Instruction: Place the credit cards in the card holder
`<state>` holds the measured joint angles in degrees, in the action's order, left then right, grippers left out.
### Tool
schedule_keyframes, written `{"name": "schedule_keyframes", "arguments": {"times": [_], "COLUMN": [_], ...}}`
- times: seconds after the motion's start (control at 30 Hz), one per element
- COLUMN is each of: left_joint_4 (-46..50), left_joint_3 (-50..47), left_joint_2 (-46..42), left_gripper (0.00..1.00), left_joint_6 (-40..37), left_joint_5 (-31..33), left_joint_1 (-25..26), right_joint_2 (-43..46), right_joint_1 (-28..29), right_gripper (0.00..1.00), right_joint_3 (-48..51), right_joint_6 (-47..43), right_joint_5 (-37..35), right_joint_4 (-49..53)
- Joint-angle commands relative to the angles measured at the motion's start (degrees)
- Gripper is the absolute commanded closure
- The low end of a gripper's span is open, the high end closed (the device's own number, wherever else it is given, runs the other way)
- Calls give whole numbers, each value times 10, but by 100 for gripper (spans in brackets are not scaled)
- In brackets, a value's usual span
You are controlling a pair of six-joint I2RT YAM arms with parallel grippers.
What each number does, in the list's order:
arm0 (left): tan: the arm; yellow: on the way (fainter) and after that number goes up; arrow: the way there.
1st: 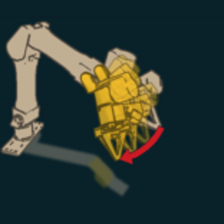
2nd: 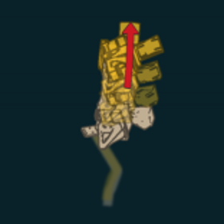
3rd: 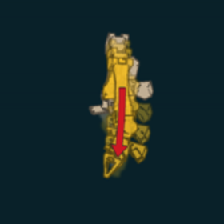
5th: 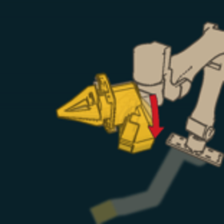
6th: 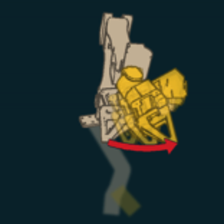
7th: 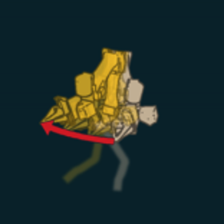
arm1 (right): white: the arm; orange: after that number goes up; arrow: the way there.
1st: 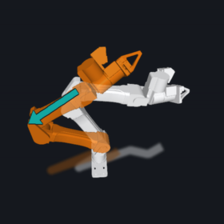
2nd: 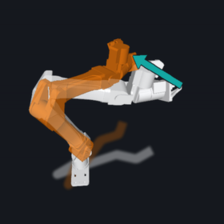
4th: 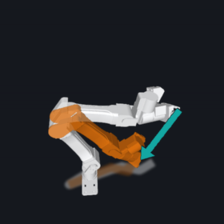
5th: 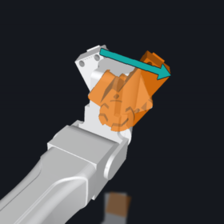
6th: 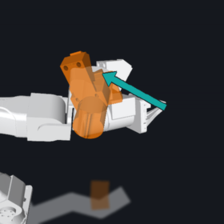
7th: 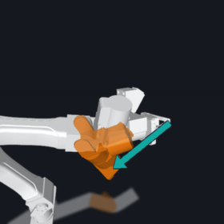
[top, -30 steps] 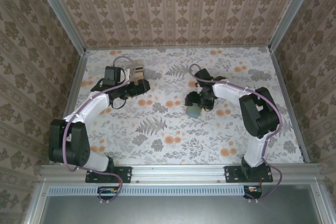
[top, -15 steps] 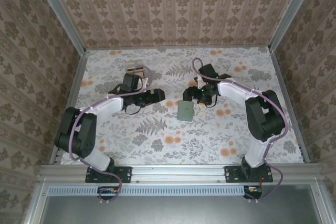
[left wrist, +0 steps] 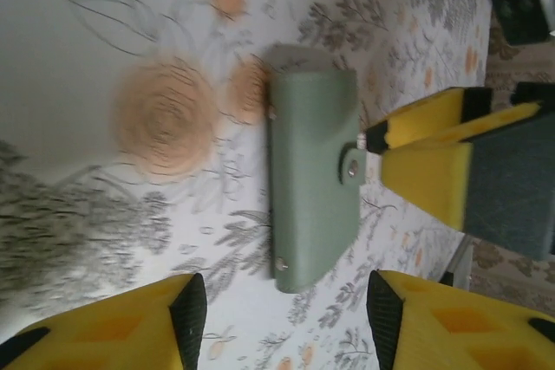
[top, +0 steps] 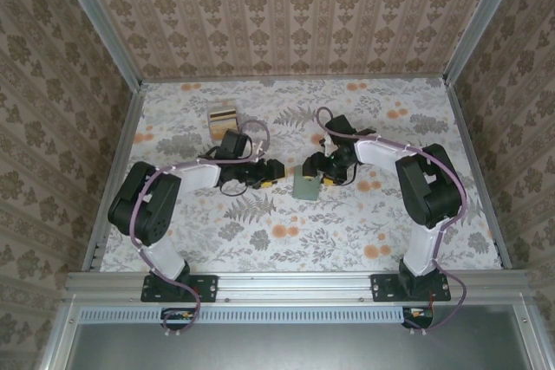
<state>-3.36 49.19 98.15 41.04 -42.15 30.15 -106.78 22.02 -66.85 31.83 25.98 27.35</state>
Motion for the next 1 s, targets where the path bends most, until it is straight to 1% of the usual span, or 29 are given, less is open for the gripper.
{"name": "schedule_keyframes", "arguments": {"times": [0.0, 0.1, 0.17, 0.2, 0.27, 0.4, 0.47, 0.6, 0.7, 0.73, 0.8, 0.87, 0.93, 0.97], "left_joint_4": [10, 4, 2, -10, -39, -49, -55, -44, -36, -22, 22, 46, 77, 109], "left_joint_3": [15, 14, 12, 4, -9, 5, 7, 15, 15, 19, 34, 33, 27, 32], "left_joint_2": [7, 28, 35, 32, 28, 45, 48, 61, 56, 54, 49, 28, 6, 0], "left_gripper": [42, 45, 47, 48, 50, 54, 55, 63, 64, 63, 52, 47, 45, 45], "left_joint_6": [6, 10, 19, 29, 42, 44, 45, 35, 27, 20, -2, -13, -23, -36], "left_joint_5": [-8, -6, 2, 11, 17, -2, -1, -7, -6, -3, 7, 25, 58, 88], "left_joint_1": [13, 27, 32, 32, 32, 34, 34, 27, 20, 19, 15, 8, 3, 3], "right_joint_2": [5, 12, 5, 1, 3, 13, 15, 9, 13, 14, 8, 2, 5, 5], "right_joint_1": [3, 4, 4, 5, 9, 8, 9, 9, 9, 9, 9, 10, 11, 11], "right_gripper": [32, 35, 40, 43, 45, 51, 53, 54, 56, 57, 60, 60, 60, 59], "right_joint_3": [5, 35, 46, 48, 55, 64, 68, 90, 102, 106, 107, 102, 103, 104], "right_joint_6": [12, 31, 49, 56, 61, 62, 71, 103, 121, 124, 127, 128, 124, 121], "right_joint_5": [-4, 14, 40, 55, 66, 79, 90, 114, 114, 112, 109, 114, 112, 109], "right_joint_4": [15, -25, -54, -64, -81, -109, -128, -191, -223, -231, -237, -236, -237, -235]}}
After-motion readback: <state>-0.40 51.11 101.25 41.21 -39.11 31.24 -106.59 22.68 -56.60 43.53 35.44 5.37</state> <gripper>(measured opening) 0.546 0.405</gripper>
